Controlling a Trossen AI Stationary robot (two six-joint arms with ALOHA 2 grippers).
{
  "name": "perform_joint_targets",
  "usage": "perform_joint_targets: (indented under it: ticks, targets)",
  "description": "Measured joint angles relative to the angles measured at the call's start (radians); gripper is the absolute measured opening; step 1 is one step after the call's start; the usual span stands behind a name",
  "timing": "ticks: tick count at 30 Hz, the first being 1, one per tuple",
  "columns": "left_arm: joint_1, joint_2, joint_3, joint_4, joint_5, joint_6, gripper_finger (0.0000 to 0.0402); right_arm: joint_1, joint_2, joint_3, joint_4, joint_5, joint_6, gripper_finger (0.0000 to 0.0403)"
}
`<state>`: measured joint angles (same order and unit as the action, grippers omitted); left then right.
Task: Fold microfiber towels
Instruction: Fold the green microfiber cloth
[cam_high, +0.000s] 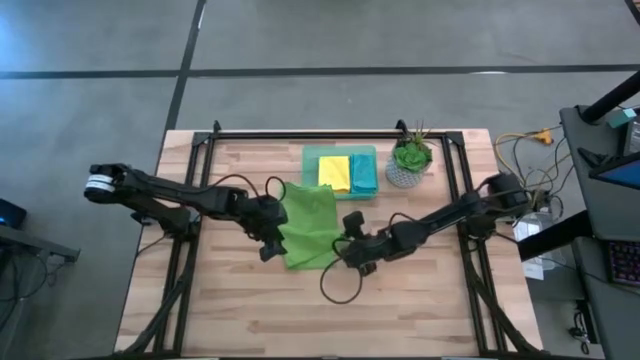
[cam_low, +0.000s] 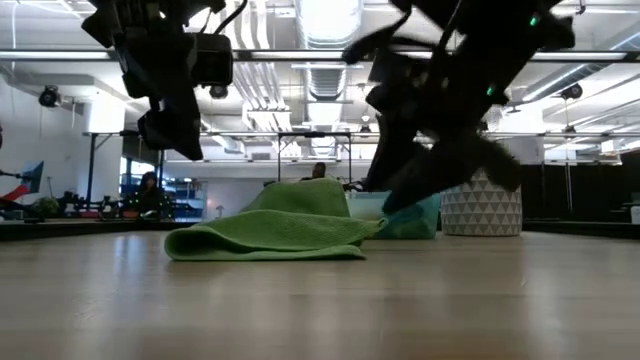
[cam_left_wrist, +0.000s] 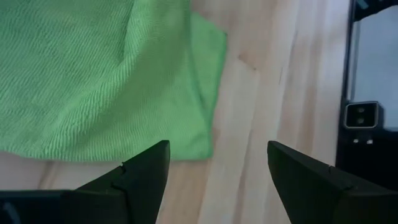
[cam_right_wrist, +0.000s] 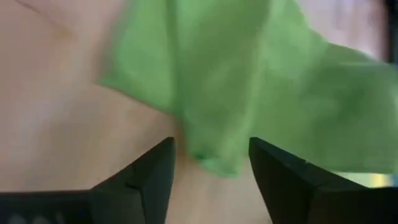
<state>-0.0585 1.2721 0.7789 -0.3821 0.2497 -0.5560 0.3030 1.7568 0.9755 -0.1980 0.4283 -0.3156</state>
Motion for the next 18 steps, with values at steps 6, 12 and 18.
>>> perform_joint_targets:
  ticks: [6, 12, 18]
  targets:
    - [-0.011, -0.01, 0.001, 0.012, -0.01, -0.039, 0.0253, -0.046, 0.08, -0.008, -0.002, 0.043, -0.06, 0.0216]
    - [-0.026, -0.012, 0.0, 0.006, -0.018, -0.056, 0.0254, -0.059, 0.104, -0.009, 0.009, 0.039, -0.081, 0.02]
    - [-0.028, -0.01, 0.0, 0.008, -0.025, -0.063, 0.0254, -0.06, 0.1, 0.003, 0.063, 0.035, -0.115, 0.0135]
